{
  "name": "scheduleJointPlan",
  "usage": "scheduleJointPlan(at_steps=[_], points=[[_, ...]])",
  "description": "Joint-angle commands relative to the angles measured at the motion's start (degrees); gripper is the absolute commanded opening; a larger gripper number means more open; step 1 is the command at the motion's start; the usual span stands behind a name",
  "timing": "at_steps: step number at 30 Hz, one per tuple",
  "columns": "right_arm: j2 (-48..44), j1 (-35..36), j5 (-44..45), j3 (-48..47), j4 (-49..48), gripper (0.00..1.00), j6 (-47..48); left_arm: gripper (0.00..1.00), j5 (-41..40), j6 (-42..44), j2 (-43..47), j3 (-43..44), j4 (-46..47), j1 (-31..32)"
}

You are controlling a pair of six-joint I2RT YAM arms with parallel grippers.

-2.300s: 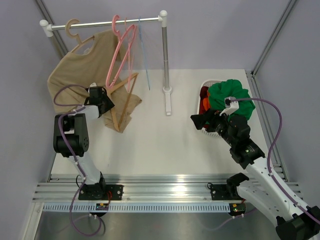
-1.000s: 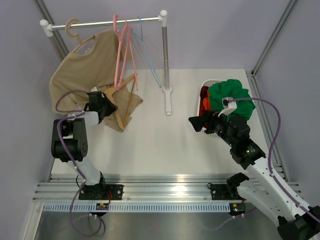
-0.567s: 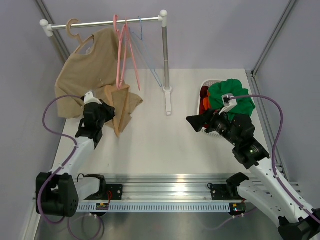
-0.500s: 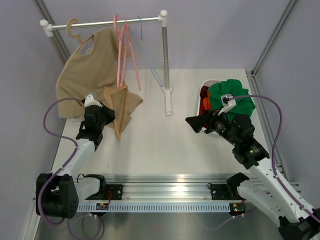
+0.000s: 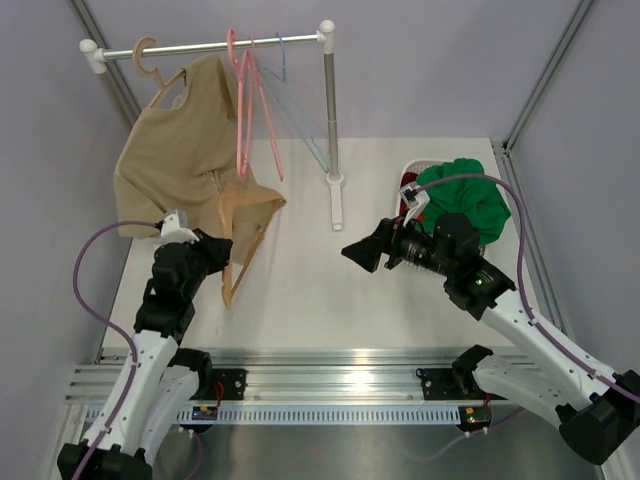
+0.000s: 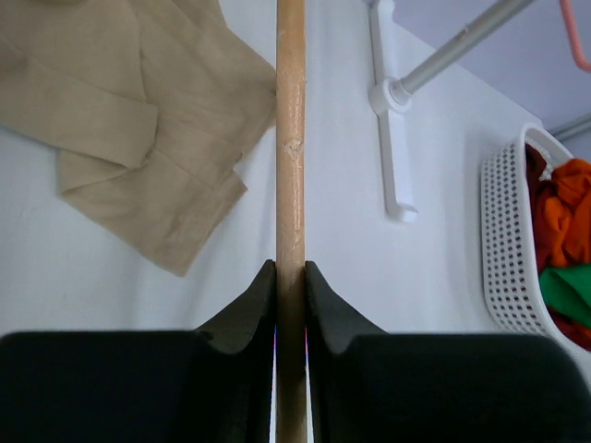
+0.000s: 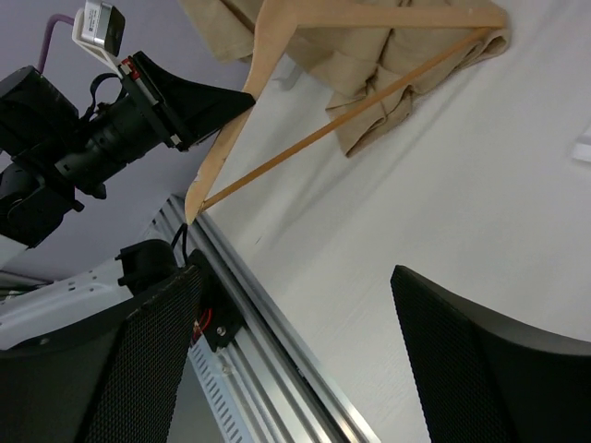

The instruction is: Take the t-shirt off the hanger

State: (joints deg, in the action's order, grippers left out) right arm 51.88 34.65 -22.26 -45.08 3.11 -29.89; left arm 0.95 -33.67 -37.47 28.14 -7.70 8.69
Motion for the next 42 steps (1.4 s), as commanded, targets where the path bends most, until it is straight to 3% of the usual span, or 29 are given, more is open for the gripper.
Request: scheduleJointPlan(at_steps=[1, 5, 9, 14, 16, 21, 25, 30, 35, 42], points=[[1.56, 1.64, -7.36, -5.09, -5.4, 0.89, 1.23, 0.0, 5.28, 0.62, 6.35, 4.28, -9.77, 0.36], [4.98, 4.63, -6.31, -7.65, -4.79, 0.8, 3.69, 0.0, 10.01, 4.83, 11.28, 8.68, -20.65, 0.36], [9.2, 5.86, -5.77, -11.51, -1.2, 0.8, 9.21, 0.0, 17.84, 7.74, 13.47, 12.11, -25.08, 0.36], [14.29, 5.86, -17.17, -13.63, -2.06, 0.91, 21.6, 0.0, 29.17, 8.97, 15.67, 14.3, -25.95, 0.36], [16.05, 5.86, -17.82, -14.5, -1.98, 0.95, 24.77, 0.0, 31.91, 8.89, 16.37, 15.01, -26.05, 0.36], [22.21, 2.54, -24.84, -18.55, 7.16, 0.99, 31.9, 0.0, 38.42, 8.01, 17.78, 18.09, -25.96, 2.2], [21.86, -1.95, -28.88, -14.7, 3.31, 1.0, 31.57, 0.0, 41.85, 8.36, 18.84, 20.46, -25.96, 4.05], [22.48, -3.45, -38.27, -15.74, 5.94, 0.99, 32.35, 0.0, 44.66, 9.5, 20.68, 20.64, -25.87, 5.64], [19.58, 1.72, -48.64, -12.58, -2.47, 1.0, 27.0, 0.0, 48.43, 11.17, 19.98, 21.08, -25.96, 5.99], [18.87, 5.15, -48.67, -12.84, -14.7, 0.97, 18.12, 0.0, 50.38, 12.14, 20.25, 21.17, -25.87, 6.52]])
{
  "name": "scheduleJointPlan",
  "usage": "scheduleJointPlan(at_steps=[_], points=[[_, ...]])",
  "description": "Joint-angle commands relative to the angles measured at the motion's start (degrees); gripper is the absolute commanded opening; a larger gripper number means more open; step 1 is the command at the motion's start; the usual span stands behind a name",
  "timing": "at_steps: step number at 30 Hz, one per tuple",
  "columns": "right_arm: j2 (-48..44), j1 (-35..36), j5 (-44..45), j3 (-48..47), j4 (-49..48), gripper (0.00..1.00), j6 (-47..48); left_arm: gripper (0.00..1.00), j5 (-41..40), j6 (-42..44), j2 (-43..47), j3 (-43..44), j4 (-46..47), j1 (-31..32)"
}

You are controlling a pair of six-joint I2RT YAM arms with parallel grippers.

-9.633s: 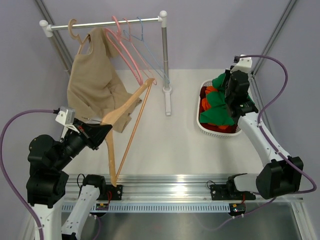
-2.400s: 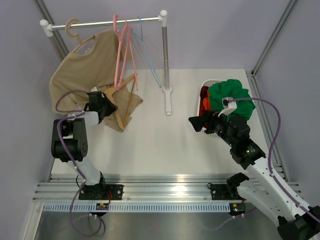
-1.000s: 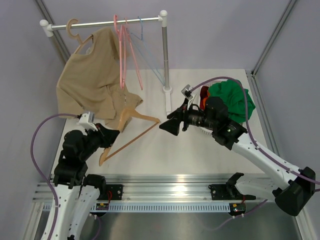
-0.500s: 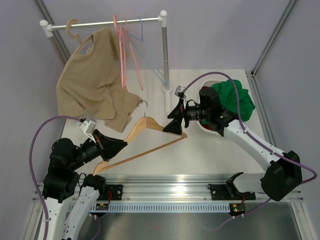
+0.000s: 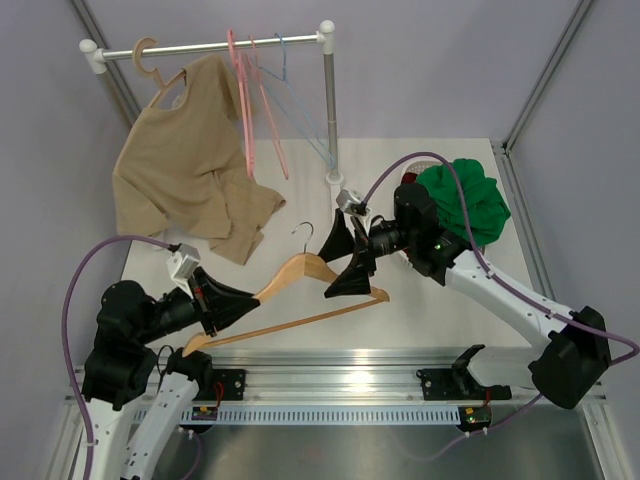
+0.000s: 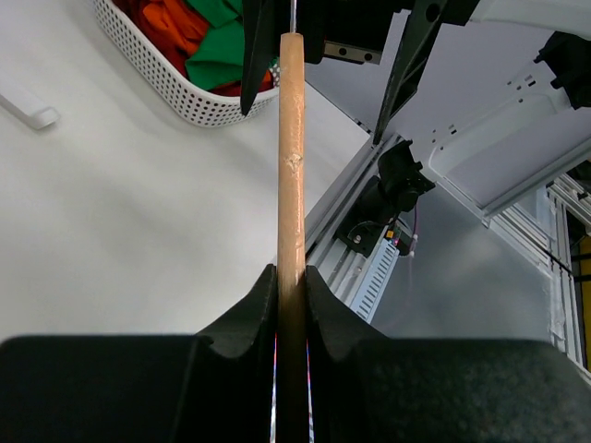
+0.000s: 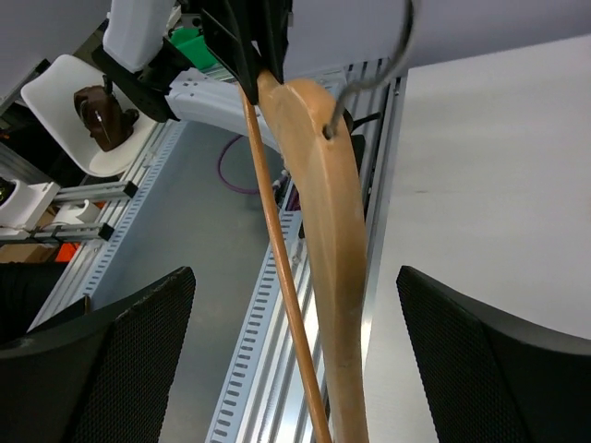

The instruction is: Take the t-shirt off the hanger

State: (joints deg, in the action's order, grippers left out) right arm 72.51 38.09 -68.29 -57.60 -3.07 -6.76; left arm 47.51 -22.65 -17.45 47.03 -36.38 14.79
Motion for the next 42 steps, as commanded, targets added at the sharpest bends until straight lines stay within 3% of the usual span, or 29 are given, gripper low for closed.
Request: scheduleJointPlan(at_steps=[1, 2, 5, 7, 9, 10, 15, 16, 17, 18, 20, 21, 25, 27, 32, 37, 42], points=[[-1.58, 2.25, -1.77, -0.32, -9.14, 0.96, -5.8, 0.0, 4.17, 1.21, -0.03, 2.37, 2.81, 0.42], [-1.15, 2.52, -0.1, -0.49, -10.63, 0.93, -6.5, 0.0, 4.61, 1.47, -0.12, 2.37, 2.81, 0.42], [0.6, 3.13, 2.18, -0.32, -15.98, 0.71, -12.12, 0.0, 4.7, 1.65, -0.39, 2.19, 2.81, 0.42], [1.4, 3.92, 2.9, -1.19, -14.26, 0.53, -11.26, 0.0, 4.53, 1.74, -0.48, 2.45, 2.81, 0.42], [1.41, 4.28, 5.09, -0.85, -12.66, 0.47, -10.81, 0.0, 4.79, 2.0, -0.91, 2.89, 2.89, 0.42], [1.49, 4.54, 6.14, -0.76, -13.01, 0.27, -11.77, 0.0, 4.96, 2.35, -1.35, 3.16, 2.81, 0.42], [-0.52, 4.98, 10.8, -0.5, -10.38, 0.0, -12.83, 0.0, 2.16, 2.27, -2.14, 3.77, 2.89, 0.42], [-2.36, 5.07, 12.12, 0.29, -9.85, 0.0, -13.53, 0.07, 0.33, 2.0, -2.23, 4.21, 2.72, 0.42], [-3.59, 5.07, 16.05, 0.82, -9.5, 0.0, -13.97, 0.21, -4.91, 0.61, -2.41, 5.17, 2.81, 0.42], [-4.82, 5.07, 18.78, 1.96, -9.06, 0.0, -14.5, 0.54, -7.4, -0.36, -2.67, 5.79, 2.81, 0.42], [-8.25, 4.98, 27.1, 2.23, -4.42, 0.0, -14.5, 0.79, -12.76, -1.86, -4.07, 7.46, 2.54, 0.42], [-9.57, 5.07, 30.12, 2.93, -3.18, 0.0, -14.77, 0.99, -14.36, -2.91, -4.43, 9.99, 1.93, 0.42], [-16.5, 5.07, 46.37, 3.99, 8.75, 0.0, -15.28, 0.99, -23.93, -2.84, -4.35, 16.95, -1.23, 0.42], [-18.27, 5.07, 58.93, 3.9, 12.11, 0.0, -17.39, 0.99, -25.27, -3.62, -4.61, 18.27, -1.67, 0.33], [-21.45, 7.34, 82.64, 2.5, 17.04, 0.0, -25.05, 0.99, -23.68, -9.41, -4.88, 10.65, -1.5, 0.16], [-15.32, 14.89, 100.24, -3.12, 17.4, 0.0, -26.19, 0.99, -26.06, -13.11, -1.45, 1.86, -1.15, 0.16], [-7.4, 20.0, 109.86, -8.13, 14.77, 0.0, -26.28, 0.99, -26.15, -15.66, -2.14, -0.44, 3.93, 0.24]])
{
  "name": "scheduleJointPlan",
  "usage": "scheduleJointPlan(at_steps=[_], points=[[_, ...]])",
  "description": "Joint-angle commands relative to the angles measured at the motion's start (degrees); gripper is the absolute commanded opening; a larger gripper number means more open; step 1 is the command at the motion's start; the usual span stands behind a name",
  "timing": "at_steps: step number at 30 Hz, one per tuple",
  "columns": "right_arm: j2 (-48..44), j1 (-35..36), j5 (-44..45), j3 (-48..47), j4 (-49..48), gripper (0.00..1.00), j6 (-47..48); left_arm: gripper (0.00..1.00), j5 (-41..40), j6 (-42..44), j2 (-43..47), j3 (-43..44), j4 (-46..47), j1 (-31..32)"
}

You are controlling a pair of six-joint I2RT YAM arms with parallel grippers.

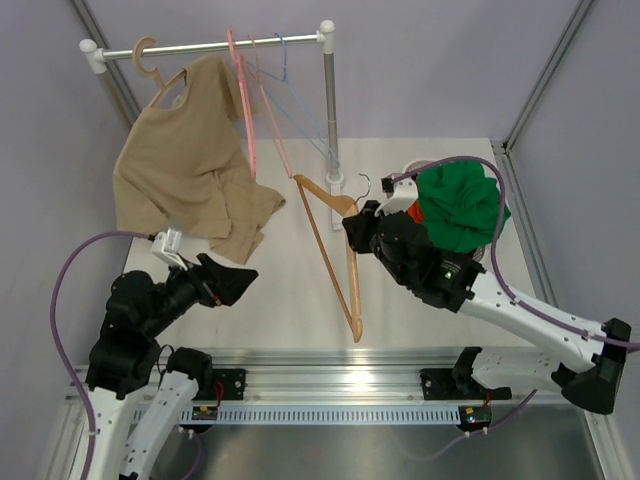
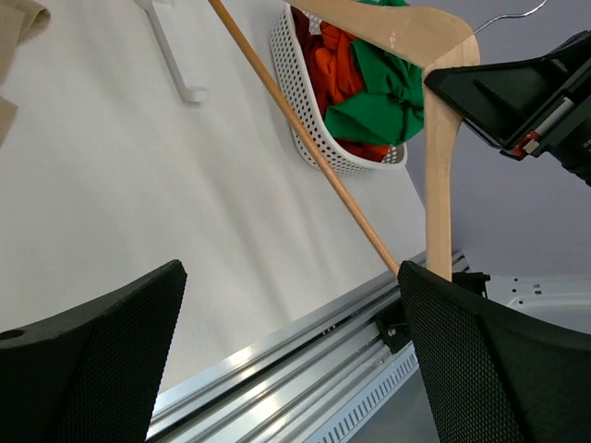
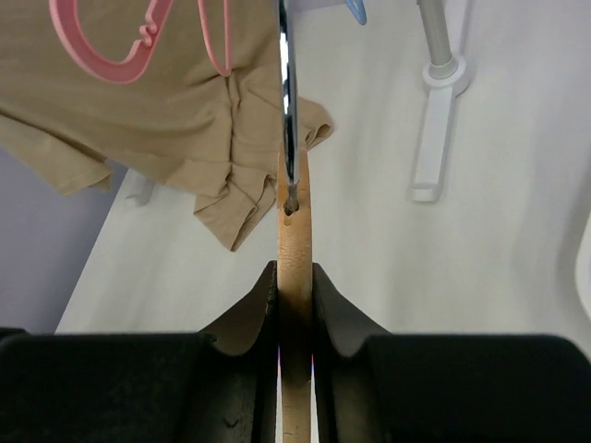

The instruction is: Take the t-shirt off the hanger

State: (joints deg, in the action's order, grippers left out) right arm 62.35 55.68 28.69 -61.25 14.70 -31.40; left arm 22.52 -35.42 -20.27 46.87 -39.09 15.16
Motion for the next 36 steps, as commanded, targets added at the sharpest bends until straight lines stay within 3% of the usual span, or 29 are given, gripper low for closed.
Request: scheduleJointPlan(at_steps=[1, 4, 7, 10, 11, 12, 13, 14, 16, 23, 31, 36], points=[[4.52, 2.85, 13.15, -4.92, -4.31, 0.0, -1.82, 0.99, -0.91, -3.25, -0.55, -0.73, 7.44, -0.13], [6.73, 5.66, 15.6, -6.68, -5.38, 0.0, -1.22, 0.99, -2.73, -4.31, -1.87, -3.1, 9.9, 1.27], [7.7, 6.02, 16.75, -6.34, -6.26, 0.0, -1.56, 0.99, -7.82, -5.8, -2.05, -7.22, 14.03, 8.55], [8.93, 6.02, 18.07, -6.42, -4.77, 0.0, -1.65, 0.99, -34.05, -6.5, -6.17, -9.08, 17.02, 28.46], [9.19, 6.02, 18.51, -6.6, -4.51, 0.0, -1.65, 0.99, -42.04, -6.33, -10.62, -8.64, 17.55, 42.71], [9.37, 6.02, 18.51, -6.86, -4.16, 0.0, -1.74, 0.99, -49.69, -5.98, -13.45, -7.6, 17.64, 49.9], [9.28, 6.02, 18.07, -6.86, -4.15, 0.0, -1.82, 0.99, -62.82, -5.46, -16.35, -4.54, 17.65, 55.54], [9.2, 6.02, 17.64, -6.86, -4.15, 0.0, -1.91, 0.99, -66.61, -4.58, -19.42, -3.03, 17.65, 62.03], [8.85, 6.02, 15.45, -6.69, -4.24, 0.0, -2.35, 0.99, -66.92, -4.48, -26.03, -0.3, 19.56, 62.63], [6.65, 6.11, 12.1, -2.74, -5.2, 0.0, -3.76, 0.91, -66.12, 0.61, -29.2, 0.32, 32.75, 62.63], [5.68, 6.02, 9.9, -2.29, -5.65, 0.0, -4.28, 0.85, -61.72, 2.72, -38.07, 3.92, 37.42, 62.54], [3.32, 6.02, 9.02, -1.06, -7.22, 0.0, -4.64, 0.77, -61.46, 1.24, -39.23, 3.32, 36.89, 62.19]])
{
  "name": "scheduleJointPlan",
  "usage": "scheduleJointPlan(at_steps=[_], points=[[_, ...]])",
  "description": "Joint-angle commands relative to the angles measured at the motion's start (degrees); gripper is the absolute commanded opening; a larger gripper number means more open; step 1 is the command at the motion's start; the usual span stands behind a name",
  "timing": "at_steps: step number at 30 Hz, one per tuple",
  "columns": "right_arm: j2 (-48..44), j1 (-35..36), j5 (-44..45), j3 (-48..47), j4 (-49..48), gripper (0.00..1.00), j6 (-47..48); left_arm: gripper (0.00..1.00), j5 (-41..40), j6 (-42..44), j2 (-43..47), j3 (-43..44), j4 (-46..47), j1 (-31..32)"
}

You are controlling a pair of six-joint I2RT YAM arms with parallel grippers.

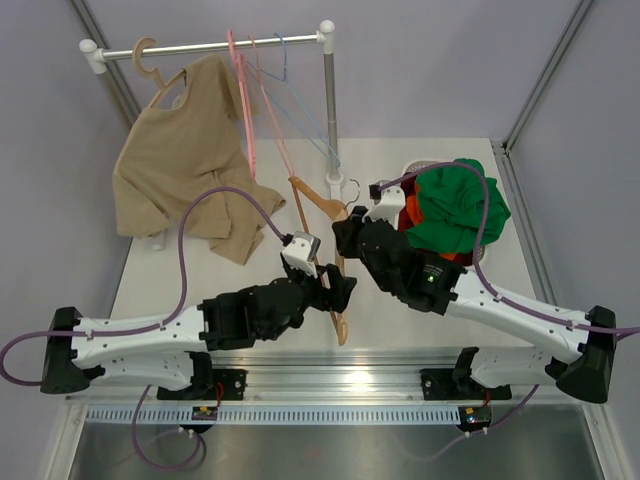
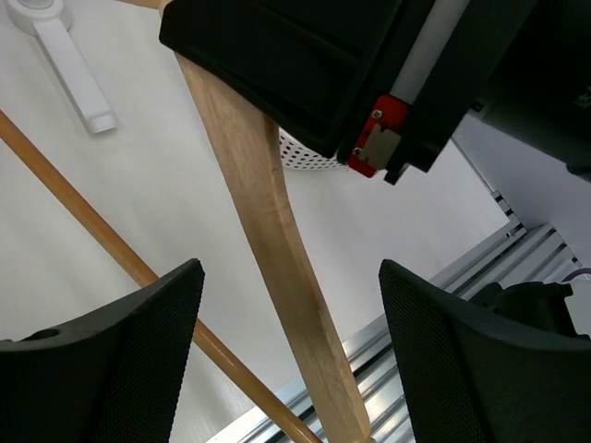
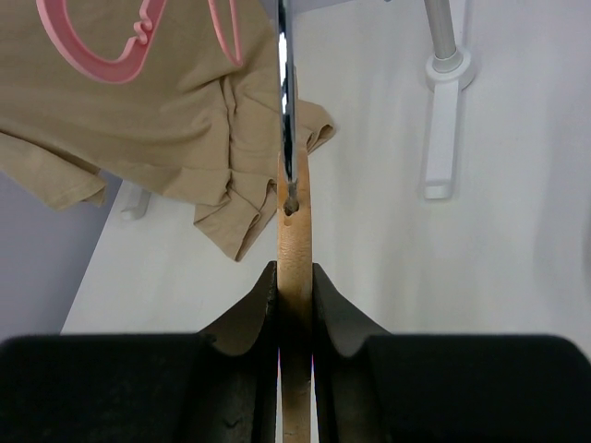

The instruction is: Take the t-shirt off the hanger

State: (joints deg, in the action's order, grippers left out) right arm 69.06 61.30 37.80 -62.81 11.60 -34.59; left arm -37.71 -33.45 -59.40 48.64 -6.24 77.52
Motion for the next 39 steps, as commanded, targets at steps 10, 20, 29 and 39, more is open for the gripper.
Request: scheduleJointPlan(at_steps=[10, 20, 29, 39], points=[[-5.42, 0.49, -2.29, 1.99, -4.92, 0.0, -1.89, 0.51, 4.92, -1.44, -2.65, 0.93, 7.64, -3.51], [-5.6, 0.4, -0.71, 1.11, -4.39, 0.0, -0.04, 0.19, 5.9, -3.02, -0.55, -1.18, 7.03, -3.78], [-11.74, 0.4, -15.2, 2.51, -6.41, 0.48, 6.02, 0.0, 7.2, -3.64, 12.62, -6.45, 3.34, -5.7], [-21.85, 0.4, -27.77, 1.46, 1.5, 0.77, 8.39, 0.0, 11.26, -4.34, 31.94, -7.16, -4.65, -6.5]])
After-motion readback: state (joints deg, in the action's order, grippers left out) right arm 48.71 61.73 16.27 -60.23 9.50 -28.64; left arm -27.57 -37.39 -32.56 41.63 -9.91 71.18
